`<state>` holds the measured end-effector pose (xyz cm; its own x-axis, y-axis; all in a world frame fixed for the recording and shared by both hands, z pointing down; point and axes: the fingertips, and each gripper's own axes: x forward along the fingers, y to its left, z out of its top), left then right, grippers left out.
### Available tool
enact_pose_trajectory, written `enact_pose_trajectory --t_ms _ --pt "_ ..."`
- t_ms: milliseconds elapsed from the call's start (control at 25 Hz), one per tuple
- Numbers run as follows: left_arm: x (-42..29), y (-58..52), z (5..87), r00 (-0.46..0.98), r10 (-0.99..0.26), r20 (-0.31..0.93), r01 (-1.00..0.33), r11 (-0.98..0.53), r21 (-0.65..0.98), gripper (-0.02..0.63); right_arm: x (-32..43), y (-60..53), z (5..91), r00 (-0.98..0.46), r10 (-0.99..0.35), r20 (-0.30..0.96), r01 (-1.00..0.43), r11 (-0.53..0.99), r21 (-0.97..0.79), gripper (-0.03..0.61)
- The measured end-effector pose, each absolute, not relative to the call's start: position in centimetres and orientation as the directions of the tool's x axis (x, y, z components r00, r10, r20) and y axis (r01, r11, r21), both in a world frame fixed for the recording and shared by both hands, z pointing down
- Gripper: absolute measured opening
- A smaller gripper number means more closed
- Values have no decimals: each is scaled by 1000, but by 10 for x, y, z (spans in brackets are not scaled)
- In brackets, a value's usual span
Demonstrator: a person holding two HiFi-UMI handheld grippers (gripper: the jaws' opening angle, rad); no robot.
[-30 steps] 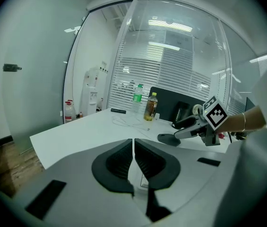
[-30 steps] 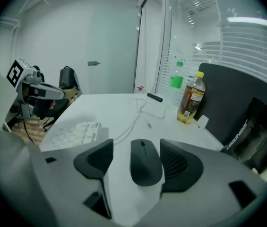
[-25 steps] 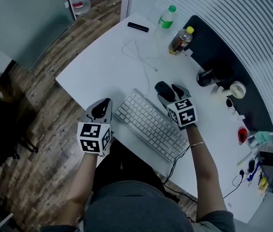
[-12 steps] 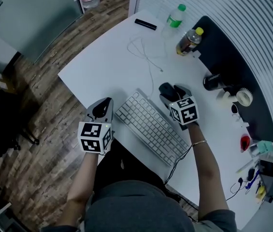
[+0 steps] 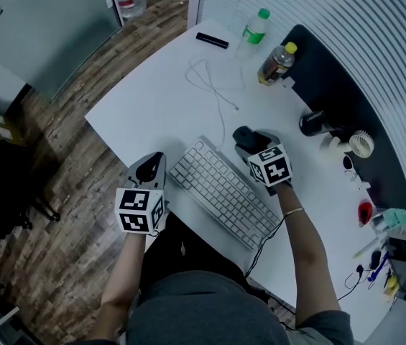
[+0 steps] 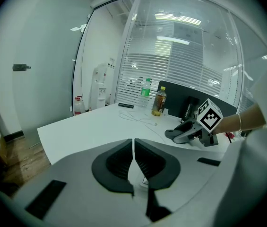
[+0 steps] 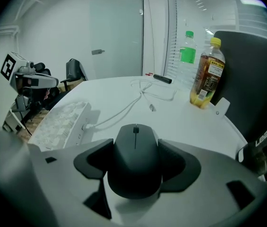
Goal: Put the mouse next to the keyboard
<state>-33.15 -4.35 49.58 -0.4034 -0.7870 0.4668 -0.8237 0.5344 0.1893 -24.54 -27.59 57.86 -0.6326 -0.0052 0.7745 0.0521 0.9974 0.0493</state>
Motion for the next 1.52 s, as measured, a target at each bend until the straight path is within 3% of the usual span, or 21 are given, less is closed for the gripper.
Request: enact_pose_trajectory --t_ms 280,680,1520 --pt "-330 -48 484 -385 -807 447 -846 503 179 29 -236 -276 563 -641 -60 765 15 996 91 295" --pt "-305 -82 474 -259 -873 413 -917 357 179 29 -183 -276 533 -673 -161 721 -144 986 86 296" --pt "-214 -114 469 74 -915 397 -985 -3 175 29 -13 -256 517 -562 -471 680 -600 798 57 295"
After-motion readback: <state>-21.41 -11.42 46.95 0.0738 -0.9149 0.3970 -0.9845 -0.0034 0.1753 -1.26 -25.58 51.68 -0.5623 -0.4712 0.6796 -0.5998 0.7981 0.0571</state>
